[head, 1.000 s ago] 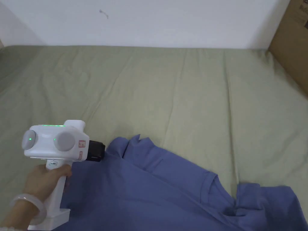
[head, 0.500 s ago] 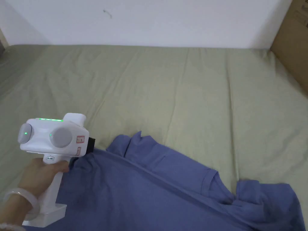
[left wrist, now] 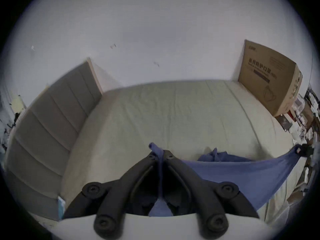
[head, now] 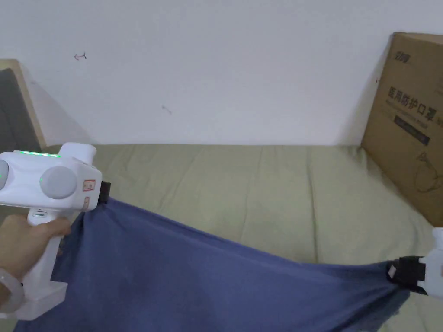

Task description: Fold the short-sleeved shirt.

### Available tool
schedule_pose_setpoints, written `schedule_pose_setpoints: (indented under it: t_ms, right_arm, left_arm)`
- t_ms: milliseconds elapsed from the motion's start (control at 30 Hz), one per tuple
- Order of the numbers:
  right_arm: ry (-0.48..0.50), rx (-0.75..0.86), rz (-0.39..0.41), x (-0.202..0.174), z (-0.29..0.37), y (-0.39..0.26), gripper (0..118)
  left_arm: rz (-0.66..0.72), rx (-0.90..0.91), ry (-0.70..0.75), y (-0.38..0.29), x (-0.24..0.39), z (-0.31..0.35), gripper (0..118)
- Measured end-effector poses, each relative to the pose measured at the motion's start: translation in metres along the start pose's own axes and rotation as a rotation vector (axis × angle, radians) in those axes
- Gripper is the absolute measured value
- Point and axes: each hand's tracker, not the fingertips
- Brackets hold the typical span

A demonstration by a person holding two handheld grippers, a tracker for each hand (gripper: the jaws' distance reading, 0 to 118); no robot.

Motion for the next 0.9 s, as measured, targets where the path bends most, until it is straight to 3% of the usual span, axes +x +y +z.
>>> schedule_pose_setpoints:
  t_ms: [433, 533, 633, 733, 900]
  right_arm:
    - [0.014, 0.274, 0.094, -0.112, 0.036, 0.203, 4]
    - [0.034, 0.361, 0.053, -0.137, 0.048, 0.255, 4]
    - [0.000, 0.417, 0.115, -0.163, 0.061, 0.297, 4]
    - [0.009, 0.460, 0.101, -0.173, 0.077, 0.333, 4]
    - [-0.060, 0.544, 0.137, -0.186, 0.103, 0.372, 4]
  left_arm:
    - [0.081, 0.226, 0.227, 0.107, -0.047, 0.088, 3]
    - [0.118, 0.289, 0.263, 0.137, -0.051, 0.092, 3]
    - [0.133, 0.370, 0.286, 0.173, -0.054, 0.093, 3]
    - [0.087, 0.392, 0.321, 0.208, -0.053, 0.090, 3]
    - [0.089, 0.490, 0.337, 0.253, -0.045, 0.094, 3]
